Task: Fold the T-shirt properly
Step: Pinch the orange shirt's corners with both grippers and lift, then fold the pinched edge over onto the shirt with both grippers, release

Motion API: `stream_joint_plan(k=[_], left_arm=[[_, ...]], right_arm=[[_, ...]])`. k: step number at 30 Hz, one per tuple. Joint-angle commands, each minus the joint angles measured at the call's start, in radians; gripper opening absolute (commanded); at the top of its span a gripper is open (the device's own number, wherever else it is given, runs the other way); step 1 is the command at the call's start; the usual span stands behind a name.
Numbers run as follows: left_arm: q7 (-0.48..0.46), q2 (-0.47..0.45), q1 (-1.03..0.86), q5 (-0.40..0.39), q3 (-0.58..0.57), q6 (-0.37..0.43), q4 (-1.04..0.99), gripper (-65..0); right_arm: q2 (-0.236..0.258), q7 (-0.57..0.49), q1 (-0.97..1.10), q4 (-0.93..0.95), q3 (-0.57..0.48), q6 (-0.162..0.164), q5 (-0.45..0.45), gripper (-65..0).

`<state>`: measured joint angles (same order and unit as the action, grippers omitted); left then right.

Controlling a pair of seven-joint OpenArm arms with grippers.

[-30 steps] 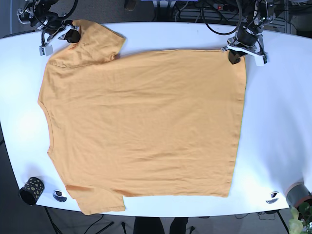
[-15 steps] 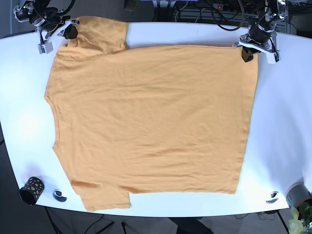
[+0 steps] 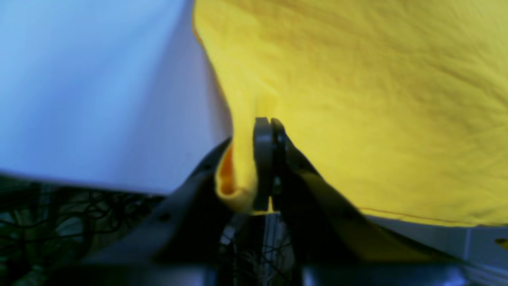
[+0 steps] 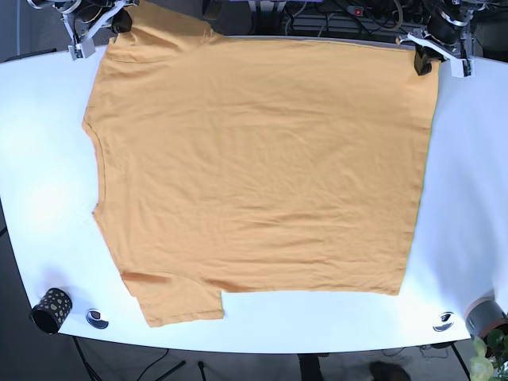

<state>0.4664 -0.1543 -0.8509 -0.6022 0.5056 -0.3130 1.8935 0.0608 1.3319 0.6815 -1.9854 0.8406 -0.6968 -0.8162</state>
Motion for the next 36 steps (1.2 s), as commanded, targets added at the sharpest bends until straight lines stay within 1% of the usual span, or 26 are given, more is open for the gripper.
stream_joint_plan(k=[1, 4, 9, 15, 17, 19, 21, 24, 26, 28, 30, 34, 36], left_arm=[[-0.025, -0.003, -0.003, 0.005, 0.021, -0.05, 0.051, -65.0], [-0.025, -0.006, 0.011, 0.005, 0.018, -0.082, 0.085, -65.0], [-0.024, -0.011, 0.107, 0.005, -0.032, -0.082, 0.102, -65.0], [-0.016, -0.003, 0.239, 0.011, -0.051, -0.077, 0.097, -64.9], [0.015, -0.003, 0.285, 0.011, -0.051, -0.059, 0.096, -64.9], [0.071, -0.003, 0.342, 0.012, -0.046, -0.027, 0.094, -64.9], [0.122, -0.003, 0.401, 0.012, -0.045, -0.012, 0.082, -64.9], [0.162, -0.003, 0.462, 0.012, -0.045, -0.013, 0.064, -64.9], [0.168, -0.003, 0.49, 0.012, -0.048, -0.013, 0.062, -64.9], [0.17, -0.003, 0.52, 0.012, -0.052, -0.013, 0.059, -64.9], [0.17, -0.008, 0.556, 0.014, -0.075, -0.013, 0.039, -64.9], [0.17, -0.017, 0.611, 0.014, -0.088, -0.013, -0.042, -64.9], [0.17, -0.04, 0.641, 0.014, -0.091, -0.015, -0.093, -64.9]], right_arm=[[0.011, -0.01, 0.005, -0.021, 0.009, -0.001, -0.012, -65.0], [0.011, -0.01, -0.032, -0.027, 0.007, -0.001, -0.03, -65.0], [0.011, -0.01, -0.084, -0.028, 0.001, -0.001, -0.073, -65.0], [0.012, -0.01, -0.17, -0.027, 0.004, -0.001, -0.073, -65.0], [0.018, -0.01, -0.202, -0.027, 0.009, -0.001, -0.073, -65.0], [0.049, -0.01, -0.23, -0.025, 0.003, -0.001, -0.073, -65.0], [0.064, -0.01, -0.265, -0.022, 0.003, -0.001, -0.073, -65.0], [0.066, -0.01, -0.329, -0.01, -0.001, -0.001, -0.073, -65.0], [0.067, -0.01, -0.374, 0.005, -0.019, -0.001, -0.07, -65.0], [0.081, -0.01, -0.411, 0.024, -0.047, -0.001, -0.055, -65.0], [0.093, -0.013, -0.452, 0.045, -0.077, -0.001, -0.016, -65.0], [0.087, -0.015, -0.544, 0.105, -0.116, -0.001, 0.057, -65.0], [0.087, -0.018, -0.595, 0.15, -0.136, -0.001, 0.096, -65.0]])
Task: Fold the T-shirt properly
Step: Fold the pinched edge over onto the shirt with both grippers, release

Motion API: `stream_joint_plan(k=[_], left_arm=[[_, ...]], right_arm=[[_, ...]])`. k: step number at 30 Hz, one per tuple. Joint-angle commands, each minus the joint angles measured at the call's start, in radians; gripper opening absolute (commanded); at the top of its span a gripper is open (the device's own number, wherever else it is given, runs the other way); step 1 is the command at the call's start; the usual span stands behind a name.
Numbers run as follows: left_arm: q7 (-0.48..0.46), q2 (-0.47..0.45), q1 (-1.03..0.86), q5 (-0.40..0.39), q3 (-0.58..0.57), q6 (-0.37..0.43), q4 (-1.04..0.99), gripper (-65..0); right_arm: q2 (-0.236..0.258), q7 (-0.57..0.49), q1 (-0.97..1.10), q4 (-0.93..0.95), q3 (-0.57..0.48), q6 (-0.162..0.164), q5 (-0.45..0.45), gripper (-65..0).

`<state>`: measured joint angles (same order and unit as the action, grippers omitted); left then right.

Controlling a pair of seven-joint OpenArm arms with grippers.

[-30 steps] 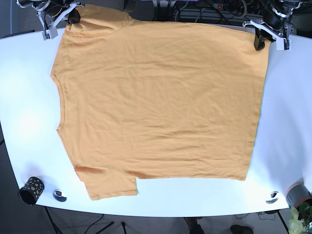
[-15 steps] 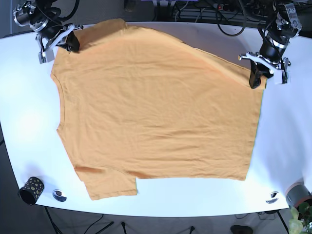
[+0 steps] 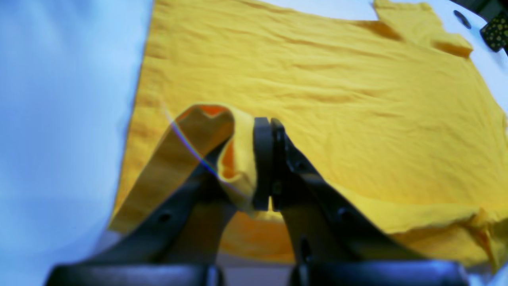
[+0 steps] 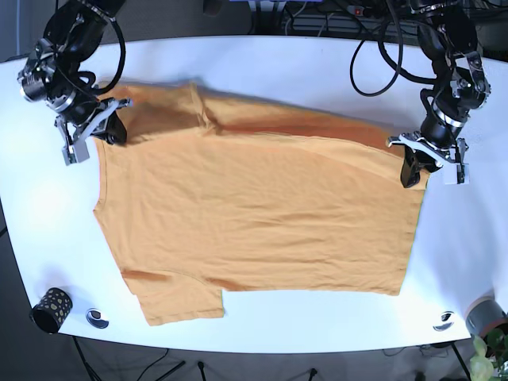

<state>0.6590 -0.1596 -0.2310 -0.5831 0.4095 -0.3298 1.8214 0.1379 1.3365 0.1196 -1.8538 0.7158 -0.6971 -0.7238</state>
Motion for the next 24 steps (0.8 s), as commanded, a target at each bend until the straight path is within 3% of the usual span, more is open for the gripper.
stream_joint_plan(k=[1, 13, 24], left_arm=[[-0.023, -0.041, 0.031, -0.005, 0.004, 0.002, -0.038, -64.9], [-0.023, -0.091, 0.183, -0.011, 0.004, 0.002, -0.231, -64.9], [-0.023, -0.097, 0.272, -0.007, 0.002, 0.002, -0.335, -64.7]], right_arm=[[0.01, -0.022, -0.053, 0.035, -0.017, -0.001, 0.017, -65.0], [0.018, -0.058, -0.252, 0.276, -0.035, -0.001, 0.165, -65.0], [0.018, -0.124, -0.323, 0.336, -0.037, -0.001, 0.263, -65.0]])
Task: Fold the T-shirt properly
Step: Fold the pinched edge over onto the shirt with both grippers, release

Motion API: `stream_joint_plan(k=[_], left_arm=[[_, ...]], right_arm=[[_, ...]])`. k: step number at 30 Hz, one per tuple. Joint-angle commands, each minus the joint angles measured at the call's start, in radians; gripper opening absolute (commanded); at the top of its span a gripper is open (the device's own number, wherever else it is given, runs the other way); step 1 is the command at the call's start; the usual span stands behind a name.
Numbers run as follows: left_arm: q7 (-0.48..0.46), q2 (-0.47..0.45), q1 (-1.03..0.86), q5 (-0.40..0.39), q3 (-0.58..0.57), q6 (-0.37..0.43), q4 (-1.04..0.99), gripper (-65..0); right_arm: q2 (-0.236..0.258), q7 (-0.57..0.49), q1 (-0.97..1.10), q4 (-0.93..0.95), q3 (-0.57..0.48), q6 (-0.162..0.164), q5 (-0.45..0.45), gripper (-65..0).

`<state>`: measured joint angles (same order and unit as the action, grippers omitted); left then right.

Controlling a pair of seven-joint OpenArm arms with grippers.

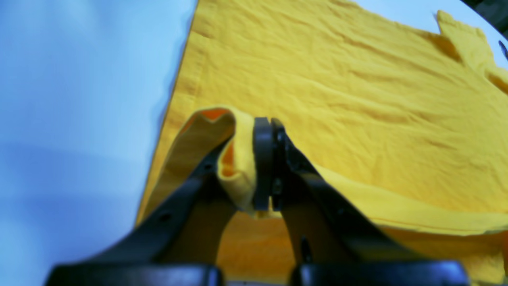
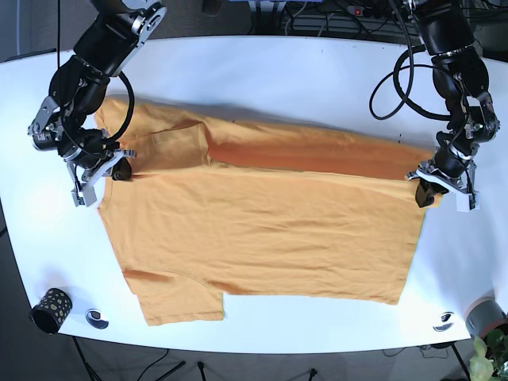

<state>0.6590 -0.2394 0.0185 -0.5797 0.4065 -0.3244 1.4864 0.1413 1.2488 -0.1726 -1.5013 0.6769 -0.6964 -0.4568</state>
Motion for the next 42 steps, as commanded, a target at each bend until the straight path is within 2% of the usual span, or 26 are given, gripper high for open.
stream_joint_plan(k=[1, 4, 6, 9, 11, 14, 15, 18, 21, 26, 29, 34, 39, 42], left_arm=[[-0.023, -0.018, 0.025, -0.01, 0.006, -0.003, -0.01, -64.6], [-0.023, -0.018, 0.045, -0.01, 0.006, -0.003, -0.036, -64.0], [-0.023, -0.018, 0.068, -0.01, 0.004, -0.003, -0.062, -58.7], [-0.023, -0.03, 0.091, -0.01, 0.004, -0.003, -0.089, -41.1], [-0.023, -0.045, 0.103, -0.01, 0.002, -0.003, -0.114, -24.4], [-0.023, -0.067, 0.131, -0.01, -0.034, 0.0, -0.152, -8.5], [-0.023, -0.082, 0.134, -0.01, -0.045, 0.001, -0.162, -6.8], [-0.025, -0.117, 0.136, -0.01, -0.073, -0.002, -0.168, -8.8], [-0.028, -0.145, 0.114, -0.01, -0.09, -0.002, -0.168, -11.8], [-0.031, -0.16, 0.05, -0.009, -0.088, -0.003, -0.145, -11.9], [-0.048, -0.179, 0.002, 0.034, -0.09, -0.003, -0.115, -11.9], [-0.166, -0.176, -0.085, 0.134, -0.091, -0.006, -0.082, -11.9], [-0.238, -0.176, -0.128, 0.158, -0.091, -0.106, -0.089, -11.9], [-0.25, -0.174, -0.13, 0.16, -0.09, -0.127, -0.091, -12.2]], right_arm=[[0.011, -0.037, -0.038, -0.017, 0.002, -0.002, 0.005, -65.0], [0.01, -0.037, -0.06, -0.017, 0.002, -0.002, 0.029, -65.0], [0.01, -0.039, -0.074, -0.017, 0.002, -0.002, 0.057, -65.0], [0.008, -0.039, -0.084, -0.017, 0.002, -0.002, 0.095, -51.4], [0.013, -0.04, -0.084, -0.017, 0.002, -0.002, 0.108, -38.5], [0.024, -0.04, -0.078, -0.023, 0.002, -0.002, 0.112, -24.1], [0.037, -0.04, -0.075, -0.025, 0.004, -0.002, 0.109, -20.3], [0.067, -0.039, -0.038, -0.041, 0.004, -0.002, 0.106, -13.6], [0.085, -0.04, 0.008, -0.097, 0.005, -0.002, 0.112, -13.5], [0.097, -0.04, 0.107, -0.18, 0.013, -0.002, 0.114, -13.5], [0.113, -0.042, 0.158, -0.19, 0.013, -0.002, 0.114, -13.5], [0.113, -0.097, 0.226, -0.187, 0.011, -0.002, 0.115, -13.5], [0.113, -0.162, 0.267, -0.184, 0.007, -0.002, 0.115, -13.5], [0.113, -0.163, 0.267, -0.147, 0.005, -0.002, 0.114, -13.5]])
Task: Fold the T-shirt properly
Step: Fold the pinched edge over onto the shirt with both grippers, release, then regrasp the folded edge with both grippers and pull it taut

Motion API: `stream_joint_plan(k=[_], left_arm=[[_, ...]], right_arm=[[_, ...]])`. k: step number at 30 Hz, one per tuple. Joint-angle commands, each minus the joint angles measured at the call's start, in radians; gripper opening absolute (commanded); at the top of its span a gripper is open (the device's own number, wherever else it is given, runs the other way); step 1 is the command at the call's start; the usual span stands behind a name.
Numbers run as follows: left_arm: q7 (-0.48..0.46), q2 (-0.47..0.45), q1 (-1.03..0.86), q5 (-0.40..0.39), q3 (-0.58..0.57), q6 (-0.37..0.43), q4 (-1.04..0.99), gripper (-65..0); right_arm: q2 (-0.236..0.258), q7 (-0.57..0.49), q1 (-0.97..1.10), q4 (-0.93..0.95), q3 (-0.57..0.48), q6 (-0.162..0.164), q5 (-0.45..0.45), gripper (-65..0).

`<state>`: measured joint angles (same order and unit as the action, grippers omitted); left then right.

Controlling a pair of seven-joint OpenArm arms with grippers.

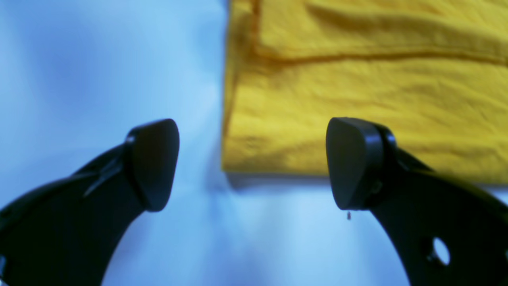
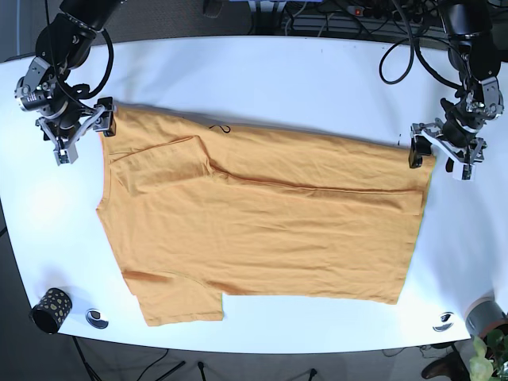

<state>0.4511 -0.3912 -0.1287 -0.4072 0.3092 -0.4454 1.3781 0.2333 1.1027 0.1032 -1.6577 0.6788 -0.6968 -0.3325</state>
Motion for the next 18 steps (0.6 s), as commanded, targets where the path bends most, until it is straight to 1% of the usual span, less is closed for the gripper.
stream_joint_plan(k=[1, 3, 7, 9, 11, 14, 17, 18], left_arm=[[-0.042, -0.022, 0.018, -0.012, 0.008, -0.006, 0.017, -12.4], [-0.045, -0.022, 0.018, -0.012, 0.008, -0.006, 0.017, -12.4], [-0.094, -0.022, 0.022, -0.011, 0.006, -0.005, 0.016, -12.4], [-0.113, -0.022, 0.022, -0.006, 0.005, -0.005, 0.004, -12.4], [-0.134, -0.021, 0.028, 0.029, 0.005, -0.005, -0.035, -12.4], [-0.14, -0.013, 0.065, 0.077, 0.005, -0.005, -0.082, -12.4], [-0.14, 0.008, 0.097, 0.113, 0.005, -0.011, -0.133, -12.4], [-0.14, 0.011, 0.102, 0.121, 0.005, -0.011, -0.142, -12.4]], right_arm=[[0.021, -0.02, -0.01, 0.032, 0.003, -0.001, -0.01, -13.5], [0.021, -0.032, -0.012, 0.066, 0.005, -0.001, -0.012, -14.4], [0.021, -0.075, -0.012, 0.1, 0.003, -0.001, -0.014, -20.3], [0.021, -0.078, -0.01, 0.116, 0.003, -0.001, -0.014, -21.9], [0.019, -0.078, -0.01, 0.13, 0.003, -0.001, -0.017, -22.8], [0.018, -0.078, -0.009, 0.132, 0.003, -0.001, -0.02, -23.3], [-0.007, -0.08, -0.009, 0.132, 0.003, -0.001, -0.012, -23.3], [-0.008, -0.08, -0.009, 0.132, 0.003, -0.001, -0.014, -23.3]])
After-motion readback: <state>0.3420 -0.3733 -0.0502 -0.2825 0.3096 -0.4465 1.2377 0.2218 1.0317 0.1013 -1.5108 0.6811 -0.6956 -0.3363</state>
